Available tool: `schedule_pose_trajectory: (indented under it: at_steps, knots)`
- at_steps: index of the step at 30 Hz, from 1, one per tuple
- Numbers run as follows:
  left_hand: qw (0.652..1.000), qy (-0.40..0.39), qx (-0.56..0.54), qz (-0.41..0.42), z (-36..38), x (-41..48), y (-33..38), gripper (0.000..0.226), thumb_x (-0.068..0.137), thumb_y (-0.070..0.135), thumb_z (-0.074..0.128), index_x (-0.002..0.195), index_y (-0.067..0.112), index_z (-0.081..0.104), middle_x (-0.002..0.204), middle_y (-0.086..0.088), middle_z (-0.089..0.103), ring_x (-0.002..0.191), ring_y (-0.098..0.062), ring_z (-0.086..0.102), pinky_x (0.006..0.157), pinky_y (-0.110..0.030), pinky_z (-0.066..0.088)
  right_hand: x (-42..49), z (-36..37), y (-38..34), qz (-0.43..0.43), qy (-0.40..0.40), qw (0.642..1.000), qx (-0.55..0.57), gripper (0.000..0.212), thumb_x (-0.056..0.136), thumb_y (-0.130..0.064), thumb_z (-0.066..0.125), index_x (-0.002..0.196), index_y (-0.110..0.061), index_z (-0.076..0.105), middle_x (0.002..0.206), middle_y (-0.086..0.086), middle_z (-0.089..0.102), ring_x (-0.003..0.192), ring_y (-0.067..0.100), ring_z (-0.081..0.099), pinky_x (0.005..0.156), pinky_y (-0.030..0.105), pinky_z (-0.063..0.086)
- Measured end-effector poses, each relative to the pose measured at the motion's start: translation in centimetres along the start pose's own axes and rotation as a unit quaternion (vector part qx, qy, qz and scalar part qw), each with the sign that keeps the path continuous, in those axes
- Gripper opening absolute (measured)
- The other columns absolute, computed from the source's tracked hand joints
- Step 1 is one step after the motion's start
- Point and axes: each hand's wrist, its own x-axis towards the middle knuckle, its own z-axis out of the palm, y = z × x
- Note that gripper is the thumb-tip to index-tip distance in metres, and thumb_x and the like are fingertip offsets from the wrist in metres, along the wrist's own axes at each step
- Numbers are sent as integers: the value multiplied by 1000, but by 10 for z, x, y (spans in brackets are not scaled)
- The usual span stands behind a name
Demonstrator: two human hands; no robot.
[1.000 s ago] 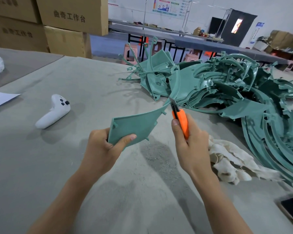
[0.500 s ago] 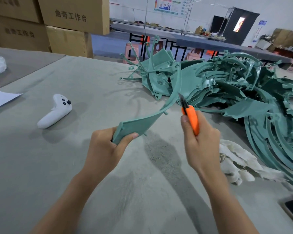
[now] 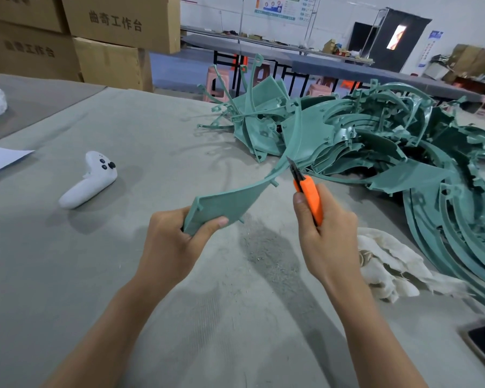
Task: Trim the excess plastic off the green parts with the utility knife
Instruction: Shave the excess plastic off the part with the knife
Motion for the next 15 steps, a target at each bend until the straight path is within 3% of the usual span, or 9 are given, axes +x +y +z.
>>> schedule_pose_trajectory:
  at_steps: [1, 3, 5, 8, 11, 13, 15]
  knots:
    - [1000, -2, -9, -12, 1, -1, -1, 35, 72, 35, 73, 48, 19, 54, 43, -1, 53, 38, -16, 41, 39, -22, 33, -2, 2, -2, -1, -2, 1000, 6, 29, 100, -40, 45, 82, -18, 48, 51, -7, 43, 43, 13, 42, 42, 28, 31]
    - [999, -3, -11, -32, 4, -2, -2, 54, 71, 49, 68, 58, -2, 62, 51, -15, 60, 45, -34, 55, 43, -38, 46, -6, 6, -7, -10, -9, 1000, 16, 28, 100, -38, 46, 82, -17, 48, 50, -7, 44, 44, 14, 44, 41, 26, 30]
    - [1000, 6, -11, -27, 5, -2, -4, 63, 71, 55, 61, 63, -8, 63, 56, -22, 62, 49, -38, 59, 45, -46, 45, -10, 10, -13, -22, -20, 999, 30, 26, 101, -36, 47, 84, -16, 48, 50, -5, 44, 42, 17, 44, 40, 30, 33]
    - [1000, 3, 0, -12, 5, -2, -3, 63, 74, 53, 60, 61, -9, 61, 52, -22, 59, 46, -38, 57, 45, -45, 40, -19, 17, -26, -59, -46, 996, 44, 25, 102, -37, 45, 86, -19, 47, 50, -6, 43, 42, 18, 43, 41, 37, 34]
    - [1000, -6, 14, -6, 6, -2, -2, 58, 75, 49, 63, 63, -8, 62, 51, -20, 59, 46, -38, 55, 47, -43, 39, -24, 21, -37, -83, -57, 990, 100, 22, 100, -38, 48, 85, -22, 47, 52, -7, 42, 42, 13, 43, 41, 26, 32]
    - [999, -2, 7, -38, 8, -3, -1, 53, 73, 44, 71, 64, -8, 63, 55, -20, 62, 49, -39, 58, 48, -45, 41, -18, 19, -33, -42, -10, 990, 136, 22, 99, -37, 50, 83, -22, 50, 57, -5, 45, 43, 7, 41, 42, 16, 28]
    - [998, 6, -2, -63, 9, -3, 0, 47, 72, 40, 71, 65, -5, 65, 57, -19, 63, 53, -40, 60, 46, -46, 43, -10, 14, -23, 4, 36, 993, 114, 25, 100, -37, 49, 80, -22, 49, 58, -3, 44, 45, 6, 38, 43, 18, 27]
